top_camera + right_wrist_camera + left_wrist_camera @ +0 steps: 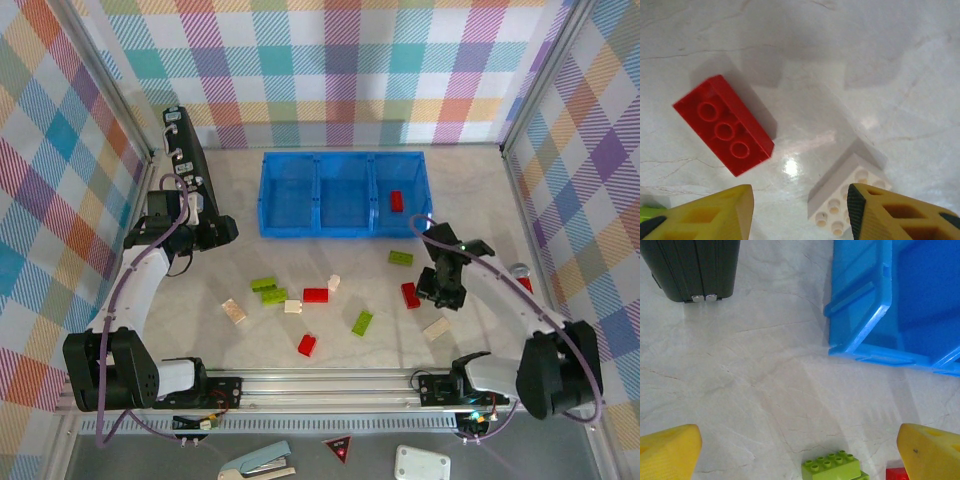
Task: Sort the legos into containers by color
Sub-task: Pick up the lego from the bottom-right of the table.
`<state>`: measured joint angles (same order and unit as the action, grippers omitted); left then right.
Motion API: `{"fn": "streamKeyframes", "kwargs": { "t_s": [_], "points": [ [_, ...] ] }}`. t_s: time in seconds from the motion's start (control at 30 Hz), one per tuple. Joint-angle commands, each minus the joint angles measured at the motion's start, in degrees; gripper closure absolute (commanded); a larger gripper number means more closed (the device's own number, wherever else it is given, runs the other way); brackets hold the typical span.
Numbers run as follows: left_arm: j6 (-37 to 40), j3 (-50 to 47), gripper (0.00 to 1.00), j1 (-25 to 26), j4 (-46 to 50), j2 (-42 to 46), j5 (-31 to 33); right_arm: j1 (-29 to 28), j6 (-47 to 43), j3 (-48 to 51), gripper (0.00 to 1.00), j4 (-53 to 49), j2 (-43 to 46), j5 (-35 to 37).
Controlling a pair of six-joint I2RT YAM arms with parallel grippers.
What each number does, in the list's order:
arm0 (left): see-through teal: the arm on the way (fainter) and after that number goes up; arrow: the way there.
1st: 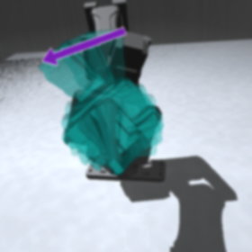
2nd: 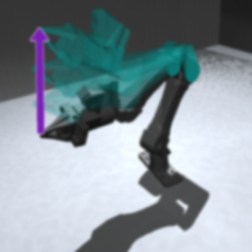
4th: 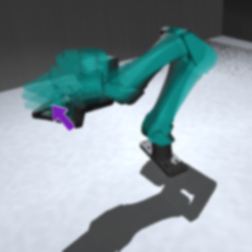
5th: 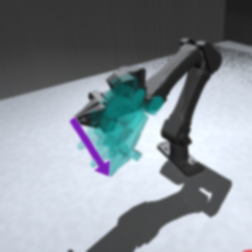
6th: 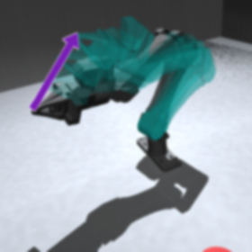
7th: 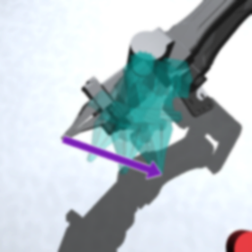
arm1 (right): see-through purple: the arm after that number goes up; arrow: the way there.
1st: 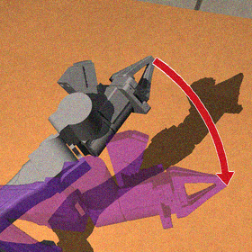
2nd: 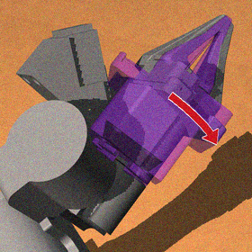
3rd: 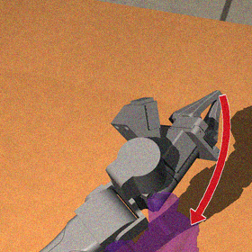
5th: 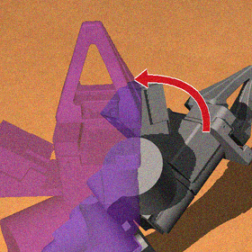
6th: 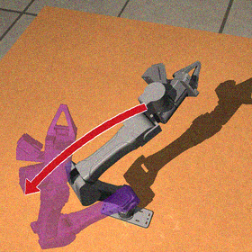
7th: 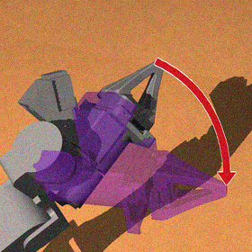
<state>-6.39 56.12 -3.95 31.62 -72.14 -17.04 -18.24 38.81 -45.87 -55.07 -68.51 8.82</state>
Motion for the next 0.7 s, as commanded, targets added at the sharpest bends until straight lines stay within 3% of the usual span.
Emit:
{"fn": "streamKeyframes", "kwargs": {
  "t_s": [0.0,0.2,0.67],
  "points": [
    [0.9,1.6,0.0,-1.1,1.8,1.8,0.1,-0.2,11.5,3.4,0.47,-2.3,5.3,0.7],
    [1.1,1.7,0.0,-1.0,2.2,2.7,0.5,-0.2,19.5,6.1,0.46,-6.6,10.4,0.0],
    [1.3,0.9,0.0,-1.0,2.2,4.1,1.0,-0.2,21.0,10.2,0.43,-5.7,11.7,-2.6]
  ]
}}
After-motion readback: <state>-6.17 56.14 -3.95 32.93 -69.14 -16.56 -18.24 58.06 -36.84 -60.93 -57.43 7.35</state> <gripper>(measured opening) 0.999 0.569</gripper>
